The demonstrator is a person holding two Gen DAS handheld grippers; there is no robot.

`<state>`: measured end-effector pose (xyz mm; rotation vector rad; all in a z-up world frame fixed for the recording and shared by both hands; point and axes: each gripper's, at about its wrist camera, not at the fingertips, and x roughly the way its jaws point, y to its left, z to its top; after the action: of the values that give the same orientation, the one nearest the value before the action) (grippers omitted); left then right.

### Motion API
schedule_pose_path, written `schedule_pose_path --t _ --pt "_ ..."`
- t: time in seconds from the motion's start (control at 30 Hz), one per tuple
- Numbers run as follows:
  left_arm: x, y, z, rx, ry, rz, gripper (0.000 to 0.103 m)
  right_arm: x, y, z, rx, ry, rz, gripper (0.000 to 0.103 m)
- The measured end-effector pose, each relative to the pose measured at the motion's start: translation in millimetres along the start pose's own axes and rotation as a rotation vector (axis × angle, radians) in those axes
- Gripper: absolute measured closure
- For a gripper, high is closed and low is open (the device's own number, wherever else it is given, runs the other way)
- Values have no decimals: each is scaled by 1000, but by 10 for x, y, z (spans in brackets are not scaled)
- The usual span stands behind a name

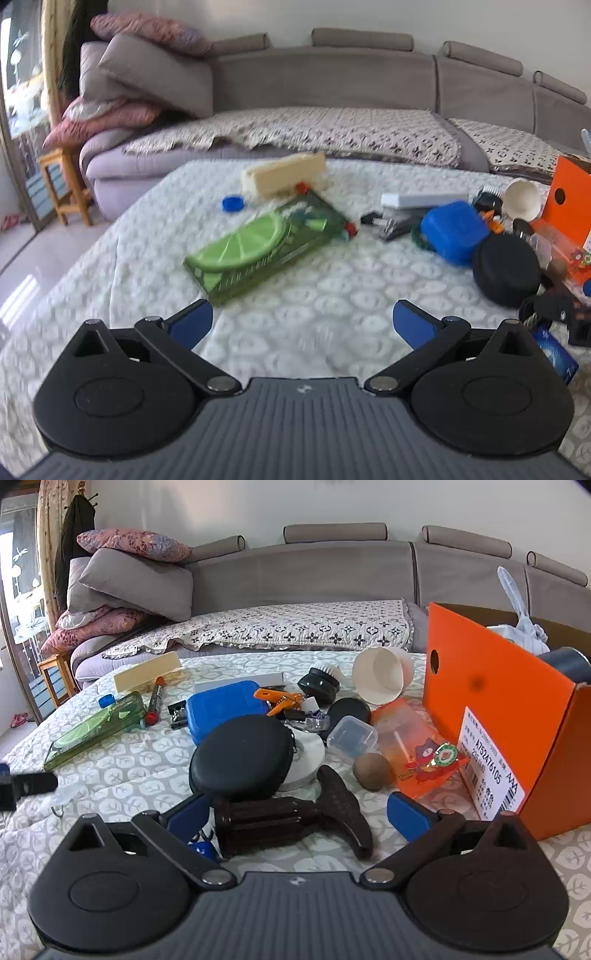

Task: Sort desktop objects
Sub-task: 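Grasp the black-handled tool with the right gripper while the left gripper grasps the black round case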

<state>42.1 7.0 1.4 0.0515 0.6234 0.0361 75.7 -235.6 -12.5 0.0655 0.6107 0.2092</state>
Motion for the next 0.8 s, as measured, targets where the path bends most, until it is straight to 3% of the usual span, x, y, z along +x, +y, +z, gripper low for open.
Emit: schedule_pose_path --t 0.17,0.33,0.8 --pt "76 -81 104 22 -46 -33 0 -7 -32 -22 -3 -3 12 0" --pt "199 -231 95 30 -40 -67 0 52 -23 -23 -7 12 16 0" --pt "275 -317 146 10 -32 -63 0 111 -45 25 0 16 56 0"
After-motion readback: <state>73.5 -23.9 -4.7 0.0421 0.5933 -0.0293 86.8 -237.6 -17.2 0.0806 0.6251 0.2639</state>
